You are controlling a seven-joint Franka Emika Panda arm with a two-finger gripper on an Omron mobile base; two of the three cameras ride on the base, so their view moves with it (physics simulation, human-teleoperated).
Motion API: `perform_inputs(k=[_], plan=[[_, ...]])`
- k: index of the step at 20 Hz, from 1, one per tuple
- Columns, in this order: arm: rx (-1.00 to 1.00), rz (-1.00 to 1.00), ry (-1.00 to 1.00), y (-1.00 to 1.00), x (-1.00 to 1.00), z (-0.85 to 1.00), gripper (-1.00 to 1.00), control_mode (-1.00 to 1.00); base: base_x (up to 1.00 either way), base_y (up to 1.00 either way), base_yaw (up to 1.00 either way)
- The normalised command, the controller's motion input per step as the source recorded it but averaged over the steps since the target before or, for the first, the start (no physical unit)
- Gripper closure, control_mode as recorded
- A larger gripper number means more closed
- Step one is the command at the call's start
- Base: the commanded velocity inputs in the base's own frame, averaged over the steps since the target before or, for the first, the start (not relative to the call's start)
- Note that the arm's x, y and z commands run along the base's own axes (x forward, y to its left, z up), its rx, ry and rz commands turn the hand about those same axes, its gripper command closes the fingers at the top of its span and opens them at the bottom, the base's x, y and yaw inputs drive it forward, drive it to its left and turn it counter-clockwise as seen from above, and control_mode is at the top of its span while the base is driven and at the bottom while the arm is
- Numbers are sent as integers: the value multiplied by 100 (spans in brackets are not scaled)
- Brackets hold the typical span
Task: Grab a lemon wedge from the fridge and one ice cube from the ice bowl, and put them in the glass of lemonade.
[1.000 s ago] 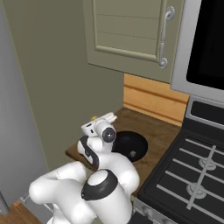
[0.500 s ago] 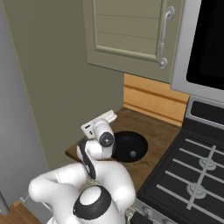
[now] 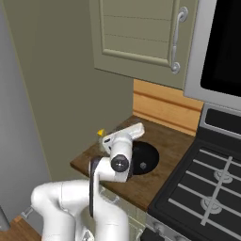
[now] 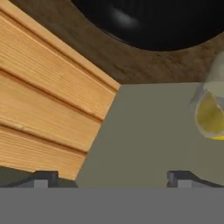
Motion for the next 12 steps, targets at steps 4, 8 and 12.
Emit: perform_inputs(k=[4,8,12], plan=[[-6,0,17,-44,-100,0,-100,-100,0,0,0],[-9,0,42,-29,-100,0,-100,-100,0,0,0],[-10,0,46,-26,-100,-5,-100,-100,0,0,0]])
